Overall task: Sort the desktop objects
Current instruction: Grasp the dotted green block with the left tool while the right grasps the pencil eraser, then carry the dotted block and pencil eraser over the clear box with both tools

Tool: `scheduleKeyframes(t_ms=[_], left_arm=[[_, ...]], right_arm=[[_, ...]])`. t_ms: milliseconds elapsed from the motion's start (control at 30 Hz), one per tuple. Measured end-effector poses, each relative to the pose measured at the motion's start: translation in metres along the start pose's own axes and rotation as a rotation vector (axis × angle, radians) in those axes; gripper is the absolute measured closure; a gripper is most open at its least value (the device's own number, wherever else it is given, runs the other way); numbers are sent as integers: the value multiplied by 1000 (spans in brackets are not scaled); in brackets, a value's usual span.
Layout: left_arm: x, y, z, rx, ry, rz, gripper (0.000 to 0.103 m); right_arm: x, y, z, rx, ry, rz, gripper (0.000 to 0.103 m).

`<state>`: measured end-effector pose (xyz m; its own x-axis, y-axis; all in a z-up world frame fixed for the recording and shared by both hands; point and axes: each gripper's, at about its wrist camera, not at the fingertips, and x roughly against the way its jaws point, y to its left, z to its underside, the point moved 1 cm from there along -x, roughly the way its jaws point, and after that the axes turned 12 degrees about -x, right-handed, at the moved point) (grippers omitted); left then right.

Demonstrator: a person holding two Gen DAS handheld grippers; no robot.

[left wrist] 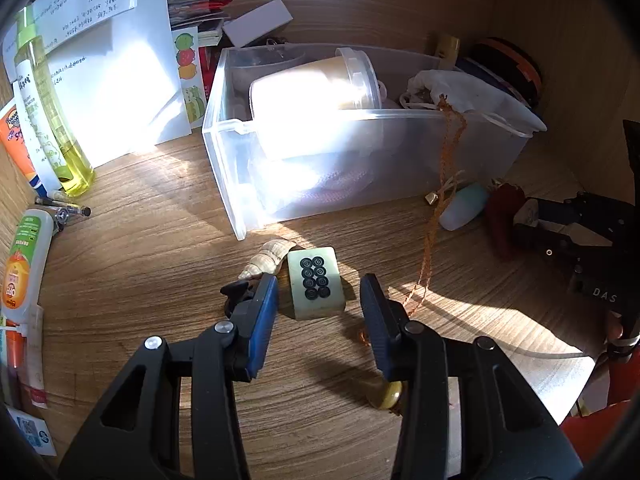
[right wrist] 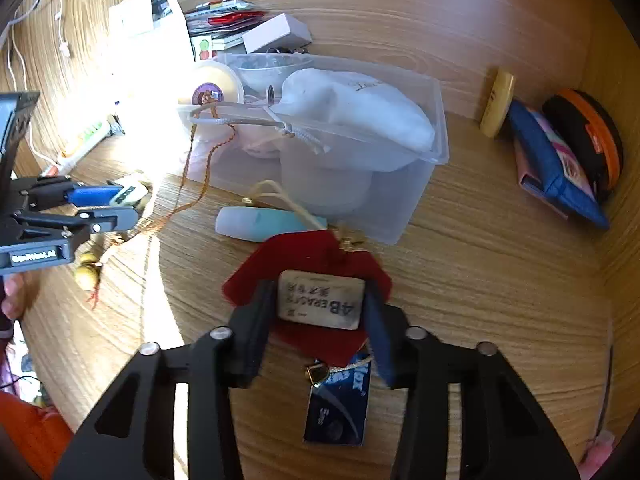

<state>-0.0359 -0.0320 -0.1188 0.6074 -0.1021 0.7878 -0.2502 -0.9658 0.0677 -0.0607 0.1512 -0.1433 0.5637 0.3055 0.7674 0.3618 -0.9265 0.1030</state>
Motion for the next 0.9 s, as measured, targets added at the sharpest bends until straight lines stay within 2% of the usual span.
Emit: scheduleKeyframes(t_ms=[33, 100, 333, 533, 900], left_arm=[[-1, 1, -1, 2, -1, -4, 67], [-2, 2, -2, 7, -4, -14, 79], [0, -3, -9, -16, -36, -24, 79], [19, -4, -16, 13, -105, -5, 79], [49, -5, -37, 19, -213, 6, 79]], right_arm=[[0, 0, -1, -3, -2, -4, 65], [1, -1, -2, -9, -6, -11, 65], [17, -8, -1, -43, -35, -57, 65], [41, -13, -9, -76, -82, -113, 65], [66, -9, -30, -62, -170, -143, 65]])
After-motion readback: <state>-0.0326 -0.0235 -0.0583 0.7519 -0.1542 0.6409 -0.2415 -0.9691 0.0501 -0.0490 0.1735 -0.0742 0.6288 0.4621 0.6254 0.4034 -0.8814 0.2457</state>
